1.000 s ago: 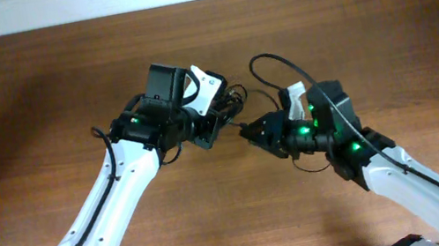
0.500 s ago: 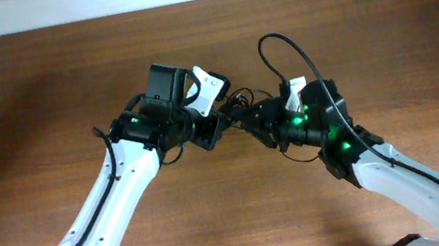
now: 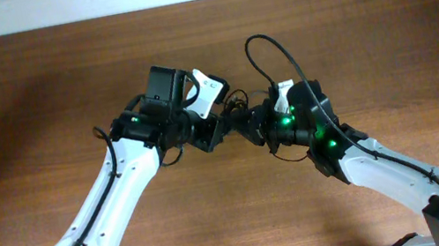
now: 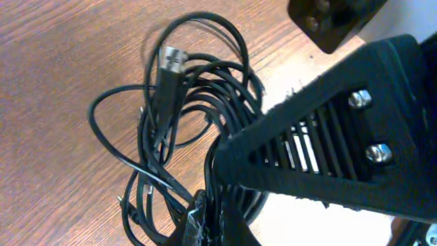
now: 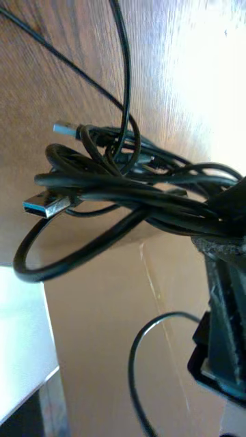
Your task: Untangle cables
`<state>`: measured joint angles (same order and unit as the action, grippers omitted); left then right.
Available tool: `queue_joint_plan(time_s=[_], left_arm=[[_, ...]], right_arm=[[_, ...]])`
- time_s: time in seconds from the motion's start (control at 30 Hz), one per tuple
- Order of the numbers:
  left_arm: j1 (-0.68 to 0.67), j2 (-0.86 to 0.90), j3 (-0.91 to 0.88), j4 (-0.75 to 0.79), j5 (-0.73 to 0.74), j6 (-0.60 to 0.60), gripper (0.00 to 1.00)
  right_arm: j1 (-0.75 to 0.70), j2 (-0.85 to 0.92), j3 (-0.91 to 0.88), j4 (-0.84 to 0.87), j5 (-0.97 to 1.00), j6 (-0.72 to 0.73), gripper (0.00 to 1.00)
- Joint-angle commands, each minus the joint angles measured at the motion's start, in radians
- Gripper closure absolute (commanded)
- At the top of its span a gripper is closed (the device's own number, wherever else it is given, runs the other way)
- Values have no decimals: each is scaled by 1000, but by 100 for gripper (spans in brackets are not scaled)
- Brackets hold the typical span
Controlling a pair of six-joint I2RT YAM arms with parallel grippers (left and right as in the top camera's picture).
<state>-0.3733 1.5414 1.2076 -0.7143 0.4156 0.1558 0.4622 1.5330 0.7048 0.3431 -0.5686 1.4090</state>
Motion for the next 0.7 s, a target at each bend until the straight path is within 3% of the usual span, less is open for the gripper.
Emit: queue_joint_plan(time_s=[0.0, 0.07, 0.2, 0.3, 0.4, 0.5, 0.6, 0.67], left_arm=[[95, -20, 23, 35, -123, -54, 100], [156, -20, 23, 46, -197, -129, 100], [294, -19, 23, 105, -211, -288, 100], [340, -19, 23, 116, -210, -373, 100], [364, -20, 23, 157, -190, -380, 100], [371, -19, 23, 222, 39, -358, 100], [329, -19, 23, 230, 297, -148, 100], [279, -19, 23, 202, 310, -51, 100]], right_arm=[[-31, 44, -26, -41, -49, -193, 96], [-69, 42, -26, -50, -125, -290, 96], [-170, 37, -26, -100, -235, -451, 96], [-258, 37, -26, -204, -180, -490, 96], [-329, 37, -26, -343, -82, -539, 96], [-360, 37, -25, -349, -156, -568, 96], [-324, 37, -25, -267, -280, -567, 76], [-285, 37, -25, -195, -321, -542, 68]])
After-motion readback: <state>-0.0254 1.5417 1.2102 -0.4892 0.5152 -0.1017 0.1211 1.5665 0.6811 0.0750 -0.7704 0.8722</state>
